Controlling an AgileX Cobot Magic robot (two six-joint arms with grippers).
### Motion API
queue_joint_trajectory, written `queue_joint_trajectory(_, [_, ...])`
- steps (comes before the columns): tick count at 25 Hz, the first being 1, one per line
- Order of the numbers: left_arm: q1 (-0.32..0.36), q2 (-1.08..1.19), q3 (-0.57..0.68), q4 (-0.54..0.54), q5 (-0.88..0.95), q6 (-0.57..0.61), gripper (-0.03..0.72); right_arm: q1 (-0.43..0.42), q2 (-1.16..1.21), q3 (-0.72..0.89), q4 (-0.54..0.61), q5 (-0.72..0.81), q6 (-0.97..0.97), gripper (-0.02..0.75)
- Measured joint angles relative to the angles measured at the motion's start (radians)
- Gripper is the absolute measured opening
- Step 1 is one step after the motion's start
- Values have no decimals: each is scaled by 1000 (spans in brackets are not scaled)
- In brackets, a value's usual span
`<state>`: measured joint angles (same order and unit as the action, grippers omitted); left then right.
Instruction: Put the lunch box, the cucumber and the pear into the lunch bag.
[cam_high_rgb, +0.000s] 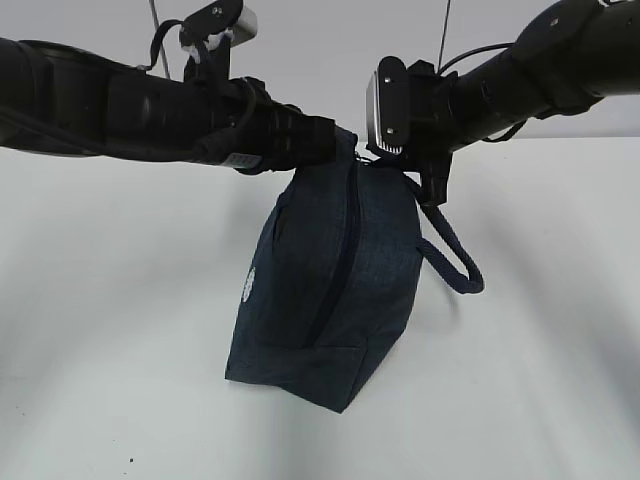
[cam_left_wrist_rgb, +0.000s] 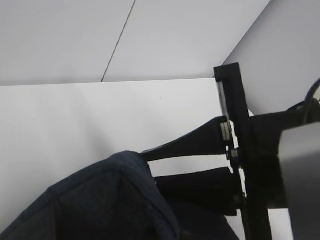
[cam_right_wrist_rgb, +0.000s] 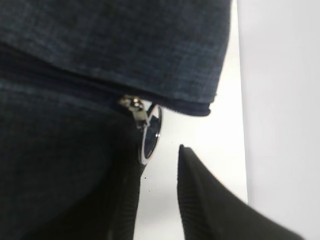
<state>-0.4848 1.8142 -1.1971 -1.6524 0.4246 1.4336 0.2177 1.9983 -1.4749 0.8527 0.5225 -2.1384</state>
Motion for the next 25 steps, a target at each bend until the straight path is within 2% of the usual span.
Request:
queue_joint_trajectory(13, [1,0,0,-1,6,0,23,0,0,0,138,55,-62,212])
queue_joint_trajectory(15, [1,0,0,-5,6,0,23,0,0,0,143,59,-65,186])
queue_joint_trajectory(20, [1,0,0,-7,7,0,23,0,2,0,147,66,-67,14])
queue_joint_trajectory(25, [2,0,0,-8,10,0,23,0,4,0,186,17,-68,6])
